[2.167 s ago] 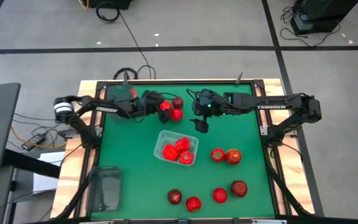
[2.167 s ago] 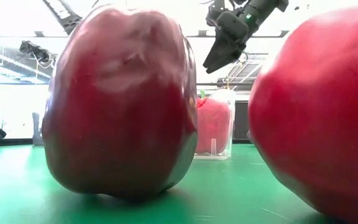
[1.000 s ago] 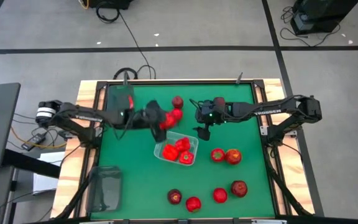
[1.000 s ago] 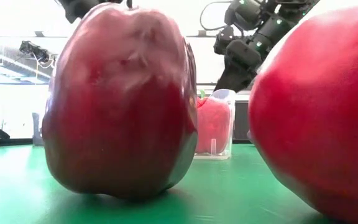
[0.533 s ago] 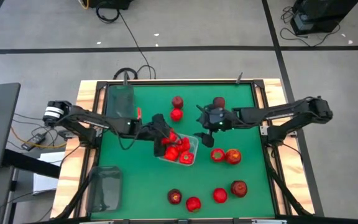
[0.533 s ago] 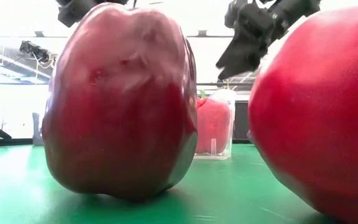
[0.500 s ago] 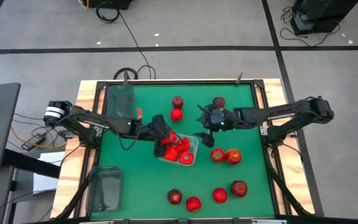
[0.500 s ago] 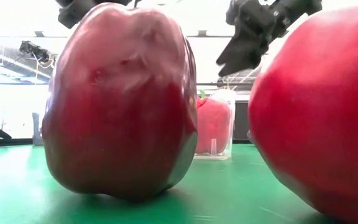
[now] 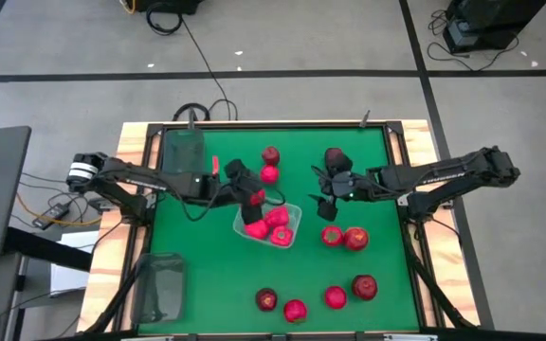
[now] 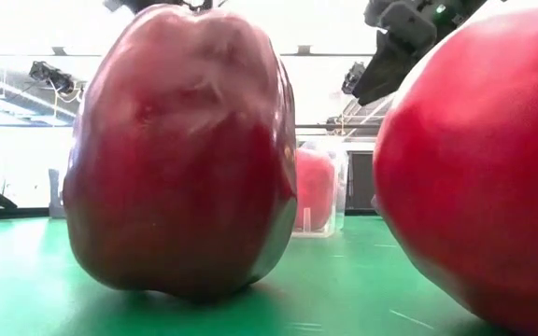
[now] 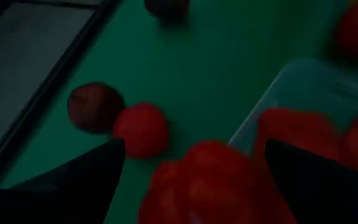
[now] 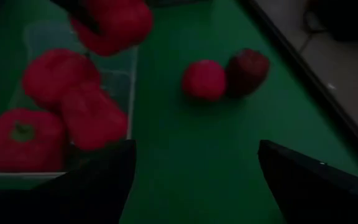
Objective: Sort produce into baskets
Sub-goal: Put the red bell pepper into the transparent bin
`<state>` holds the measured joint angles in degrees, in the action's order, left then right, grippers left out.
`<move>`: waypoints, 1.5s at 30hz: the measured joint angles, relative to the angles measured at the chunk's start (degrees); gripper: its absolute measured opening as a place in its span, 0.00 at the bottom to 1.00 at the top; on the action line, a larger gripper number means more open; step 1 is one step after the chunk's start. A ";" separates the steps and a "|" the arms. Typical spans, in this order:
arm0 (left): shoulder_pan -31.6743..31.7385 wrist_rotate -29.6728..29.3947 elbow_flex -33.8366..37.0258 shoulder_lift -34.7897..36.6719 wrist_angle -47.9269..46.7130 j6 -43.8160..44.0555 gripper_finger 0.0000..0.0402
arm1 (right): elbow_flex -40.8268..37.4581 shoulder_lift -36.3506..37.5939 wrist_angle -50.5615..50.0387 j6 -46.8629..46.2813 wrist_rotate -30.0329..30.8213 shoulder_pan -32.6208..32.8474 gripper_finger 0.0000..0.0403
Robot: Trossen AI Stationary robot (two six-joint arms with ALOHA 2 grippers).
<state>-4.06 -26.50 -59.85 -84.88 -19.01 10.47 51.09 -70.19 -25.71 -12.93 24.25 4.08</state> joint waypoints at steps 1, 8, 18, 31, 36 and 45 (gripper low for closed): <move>-0.21 0.35 -0.54 0.02 0.00 -0.52 0.98 | 0.00 0.00 -0.15 0.00 0.19 -0.15 0.86; -1.31 2.19 -0.67 0.02 -0.59 -1.11 0.98 | 0.00 0.00 -1.03 0.00 0.17 -0.51 0.86; -0.87 0.49 0.50 0.02 -4.73 10.76 0.98 | 0.00 0.00 -2.66 0.37 3.28 -0.64 0.86; -2.12 4.72 7.08 -3.01 15.20 9.49 0.98 | 0.02 0.00 -2.38 0.42 2.69 -2.69 0.86; -2.11 3.78 5.74 -1.99 13.35 8.35 0.98 | 0.02 0.00 -2.44 0.93 2.76 -2.67 0.86; -2.61 2.06 5.69 -1.54 4.32 15.62 0.98 | 0.04 0.00 -4.90 -0.13 2.14 -3.07 0.86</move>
<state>-6.67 -24.44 -54.15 -86.43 -14.69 26.08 51.13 -70.19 -30.61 -13.06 26.40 1.01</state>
